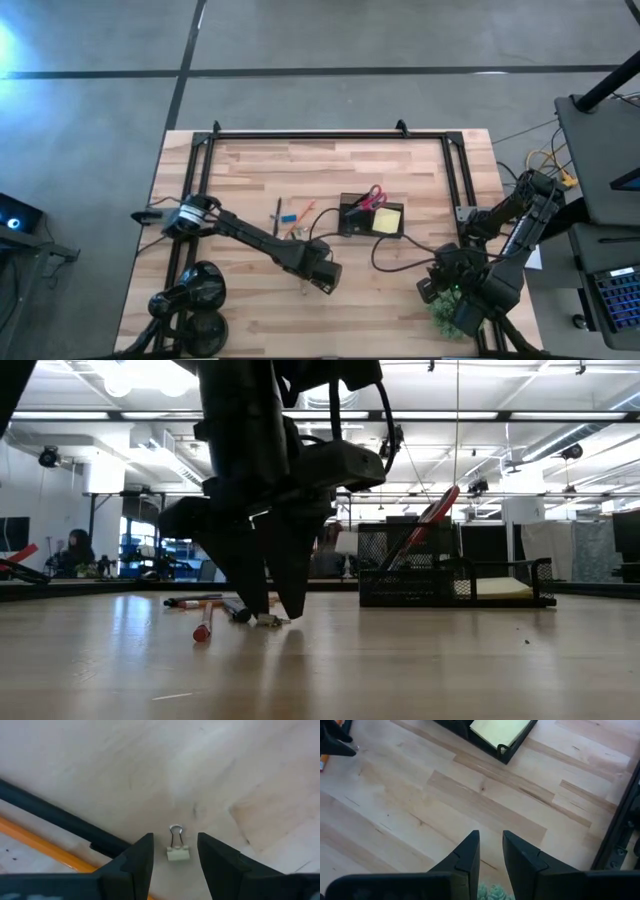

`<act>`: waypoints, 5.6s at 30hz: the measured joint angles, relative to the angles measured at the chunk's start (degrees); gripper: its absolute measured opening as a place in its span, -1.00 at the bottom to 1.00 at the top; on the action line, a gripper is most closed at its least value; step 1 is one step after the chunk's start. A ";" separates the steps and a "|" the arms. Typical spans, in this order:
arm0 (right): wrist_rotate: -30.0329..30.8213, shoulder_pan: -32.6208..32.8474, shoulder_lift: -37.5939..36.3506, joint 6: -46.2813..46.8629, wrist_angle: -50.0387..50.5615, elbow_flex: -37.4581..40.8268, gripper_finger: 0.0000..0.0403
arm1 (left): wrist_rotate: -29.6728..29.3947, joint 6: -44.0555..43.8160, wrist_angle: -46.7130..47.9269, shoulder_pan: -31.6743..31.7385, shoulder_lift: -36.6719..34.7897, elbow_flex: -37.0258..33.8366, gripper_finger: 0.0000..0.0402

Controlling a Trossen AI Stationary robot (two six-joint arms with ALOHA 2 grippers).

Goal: Pick and place office supplies into organizer
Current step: Put the bottom yellow binder clip into the desk organizer, then put the left blue binder clip into the desk organizer

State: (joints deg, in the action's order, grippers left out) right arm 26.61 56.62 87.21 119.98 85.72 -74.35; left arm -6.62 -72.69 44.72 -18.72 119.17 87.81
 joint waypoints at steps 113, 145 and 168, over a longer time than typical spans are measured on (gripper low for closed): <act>-3.04 0.48 -1.87 2.97 4.23 0.02 -0.62 | -0.17 27.74 19.73 15.84 -14.02 -10.55 -0.21; -2.58 0.46 -2.44 0.03 4.32 0.50 -0.62 | 1.80 26.58 -4.30 28.21 -26.60 -36.74 -0.21; -2.60 0.46 -2.44 0.46 4.30 0.55 -0.62 | 3.53 28.09 -5.22 29.04 -23.74 -36.63 -0.78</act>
State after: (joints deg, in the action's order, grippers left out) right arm 24.01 57.08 84.77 120.44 90.02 -73.80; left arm -3.09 -44.60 39.50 10.32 95.44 51.18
